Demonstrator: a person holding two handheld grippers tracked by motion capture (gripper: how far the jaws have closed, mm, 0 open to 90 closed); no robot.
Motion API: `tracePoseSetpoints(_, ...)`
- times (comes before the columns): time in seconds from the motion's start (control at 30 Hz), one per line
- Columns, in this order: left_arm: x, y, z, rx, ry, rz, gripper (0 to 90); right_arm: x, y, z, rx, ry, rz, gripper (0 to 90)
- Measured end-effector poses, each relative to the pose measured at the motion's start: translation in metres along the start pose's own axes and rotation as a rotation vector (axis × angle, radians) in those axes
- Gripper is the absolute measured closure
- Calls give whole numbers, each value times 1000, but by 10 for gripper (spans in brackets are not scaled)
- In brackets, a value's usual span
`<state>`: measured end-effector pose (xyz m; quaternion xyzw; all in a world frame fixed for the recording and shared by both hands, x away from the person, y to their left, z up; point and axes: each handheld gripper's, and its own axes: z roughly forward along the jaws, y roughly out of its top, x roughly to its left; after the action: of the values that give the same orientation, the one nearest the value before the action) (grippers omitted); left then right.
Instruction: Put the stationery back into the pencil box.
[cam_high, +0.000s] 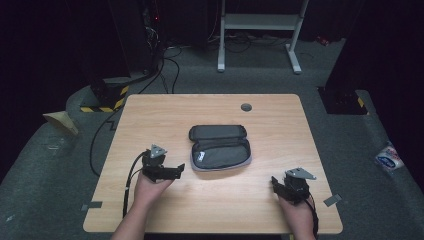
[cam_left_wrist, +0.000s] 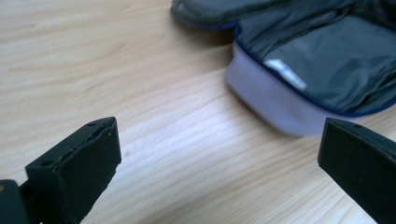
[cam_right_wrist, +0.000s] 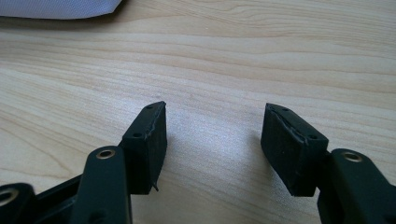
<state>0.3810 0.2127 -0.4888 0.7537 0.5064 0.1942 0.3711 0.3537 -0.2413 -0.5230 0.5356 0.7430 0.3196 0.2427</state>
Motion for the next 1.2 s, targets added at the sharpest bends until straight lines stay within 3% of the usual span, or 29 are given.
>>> tracePoseSetpoints(0.17,12,-20,-2,29,12,1,0,0,0,0,0,0,1,406)
tracePoseSetpoints(0.27,20,-30,-4,33,12,-20,0,0,0,0,0,0,1,405)
tracePoseSetpoints(0.4,27,-44,-4,60,25,-2,0,0,0,0,0,0,2,405)
tracePoseSetpoints(0.53,34,-52,-8,73,2,0,2,0,0,0,-1,-2,0,405)
tracePoseSetpoints(0.73,29,-62,-12,77,46,78,6,0,0,0,0,-6,7,406)
tracePoseSetpoints(0.93,28,-64,-14,75,69,56,8,0,0,0,-1,-8,11,407)
tracePoseSetpoints(1.2,29,-64,-14,75,68,64,8,0,0,0,-2,-8,12,408)
